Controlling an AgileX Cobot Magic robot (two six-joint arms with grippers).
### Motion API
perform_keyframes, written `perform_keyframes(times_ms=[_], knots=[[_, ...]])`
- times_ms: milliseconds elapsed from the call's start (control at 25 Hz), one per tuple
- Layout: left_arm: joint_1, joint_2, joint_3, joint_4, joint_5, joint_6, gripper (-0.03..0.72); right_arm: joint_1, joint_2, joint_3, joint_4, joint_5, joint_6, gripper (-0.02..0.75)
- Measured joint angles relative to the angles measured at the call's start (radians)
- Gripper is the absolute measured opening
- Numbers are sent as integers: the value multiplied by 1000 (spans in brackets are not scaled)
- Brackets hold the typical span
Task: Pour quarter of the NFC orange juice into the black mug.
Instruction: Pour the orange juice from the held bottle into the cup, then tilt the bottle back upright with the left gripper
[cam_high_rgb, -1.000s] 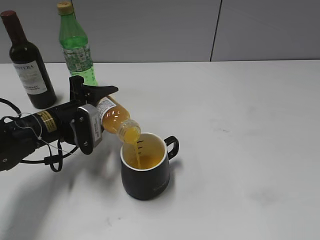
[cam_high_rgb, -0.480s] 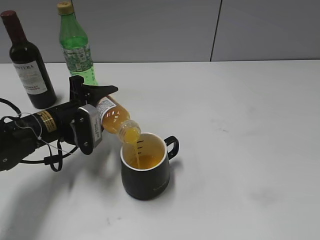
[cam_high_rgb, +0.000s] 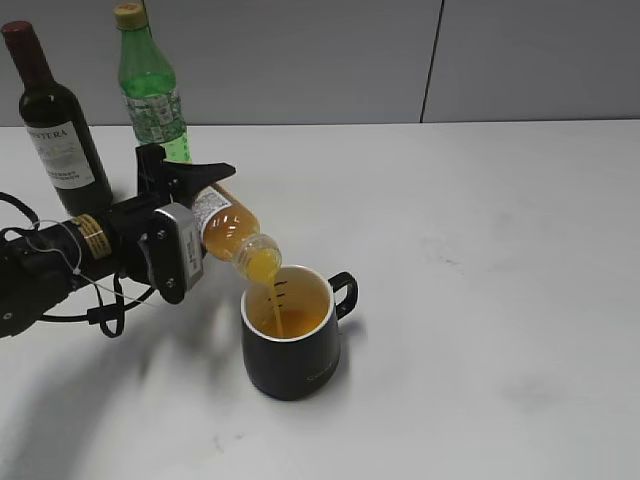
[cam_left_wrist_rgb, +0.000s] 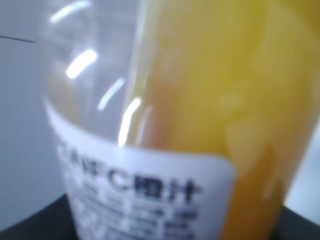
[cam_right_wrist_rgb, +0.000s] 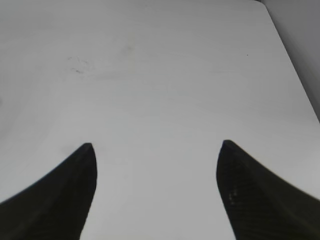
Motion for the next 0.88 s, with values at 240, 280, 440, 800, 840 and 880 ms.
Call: perform_keyframes(times_ms=[240, 280, 440, 800, 840, 880], knots=[[0, 0, 0, 0, -1, 0, 469, 0, 0, 0, 0, 0, 0, 566], [0, 0, 0, 0, -1, 0, 469, 0, 0, 0, 0, 0, 0, 566], [0, 0, 0, 0, -1, 3, 469, 0, 0, 0, 0, 0, 0, 566], [0, 0, 0, -1, -1, 19, 469, 0, 0, 0, 0, 0, 0, 566], [0, 0, 0, -1, -1, 19, 469, 0, 0, 0, 0, 0, 0, 566], [0, 0, 0, -1, -1, 19, 469, 0, 0, 0, 0, 0, 0, 566]])
